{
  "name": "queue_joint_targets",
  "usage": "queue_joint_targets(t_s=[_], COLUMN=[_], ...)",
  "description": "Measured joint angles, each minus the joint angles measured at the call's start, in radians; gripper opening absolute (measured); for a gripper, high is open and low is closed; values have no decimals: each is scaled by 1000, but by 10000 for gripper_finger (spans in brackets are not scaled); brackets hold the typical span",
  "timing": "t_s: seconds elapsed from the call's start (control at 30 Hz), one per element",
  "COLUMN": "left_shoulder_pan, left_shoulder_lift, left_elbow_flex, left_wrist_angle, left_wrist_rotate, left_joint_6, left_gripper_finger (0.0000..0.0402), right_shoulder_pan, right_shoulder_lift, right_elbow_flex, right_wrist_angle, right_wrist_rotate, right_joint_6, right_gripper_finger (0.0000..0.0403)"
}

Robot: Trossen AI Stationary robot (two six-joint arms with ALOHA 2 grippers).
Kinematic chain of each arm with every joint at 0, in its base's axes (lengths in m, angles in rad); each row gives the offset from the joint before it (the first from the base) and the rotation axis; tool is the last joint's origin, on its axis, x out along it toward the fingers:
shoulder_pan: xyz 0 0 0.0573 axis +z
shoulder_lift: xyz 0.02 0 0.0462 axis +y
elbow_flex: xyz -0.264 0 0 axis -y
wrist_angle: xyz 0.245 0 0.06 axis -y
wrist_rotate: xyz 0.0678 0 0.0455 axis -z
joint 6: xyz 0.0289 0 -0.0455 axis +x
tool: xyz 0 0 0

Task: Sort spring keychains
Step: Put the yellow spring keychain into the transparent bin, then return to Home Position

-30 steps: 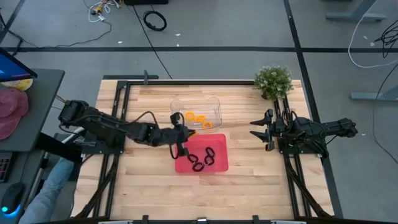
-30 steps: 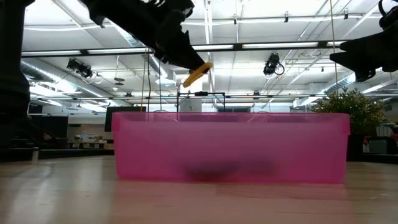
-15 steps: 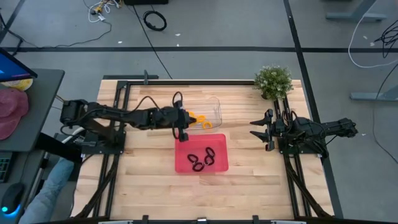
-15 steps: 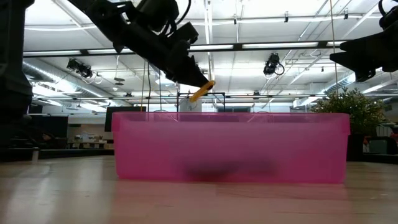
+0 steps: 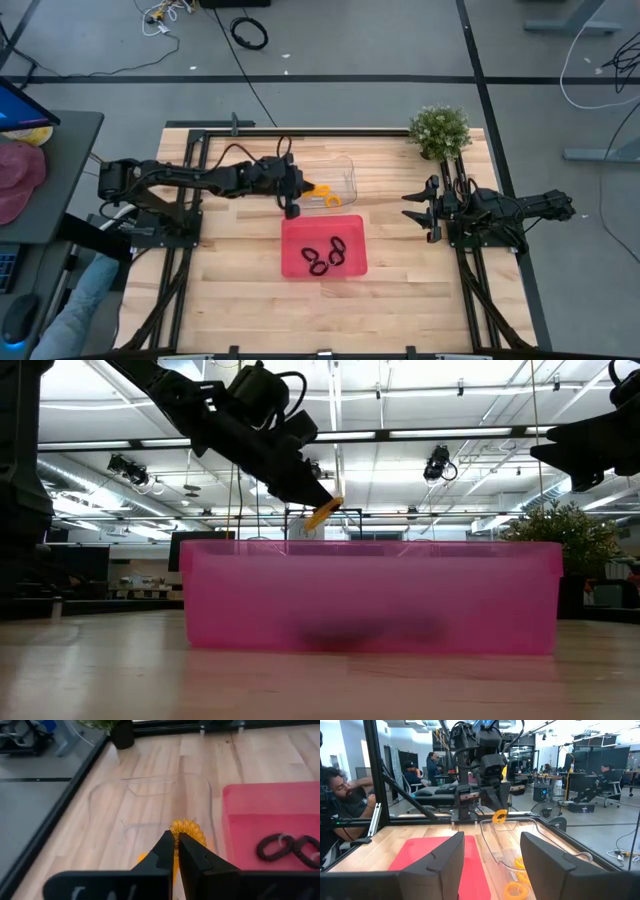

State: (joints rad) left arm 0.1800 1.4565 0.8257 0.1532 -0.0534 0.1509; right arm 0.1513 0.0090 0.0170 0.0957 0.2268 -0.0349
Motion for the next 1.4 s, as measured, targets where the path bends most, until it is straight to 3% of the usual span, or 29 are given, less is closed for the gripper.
queue_joint_targets(t_s=[0.73,1.4], left_shoulder_pan=[20,20], left_shoulder_lift=[0,0], left_elbow_flex=[0,0], left_wrist_angle=[-54,-59], left_wrist_rotate=[-14,-70], left_joint_6=[-9,-10], left_gripper_finger=[108,112], right_shoulder_pan=[0,0], right_shoulder_lift=[0,0], right_elbow_flex=[0,0], right_wrist_angle=[0,0], right_wrist_rotate=[0,0], right_joint_6=[0,0], right_gripper_finger=[198,198])
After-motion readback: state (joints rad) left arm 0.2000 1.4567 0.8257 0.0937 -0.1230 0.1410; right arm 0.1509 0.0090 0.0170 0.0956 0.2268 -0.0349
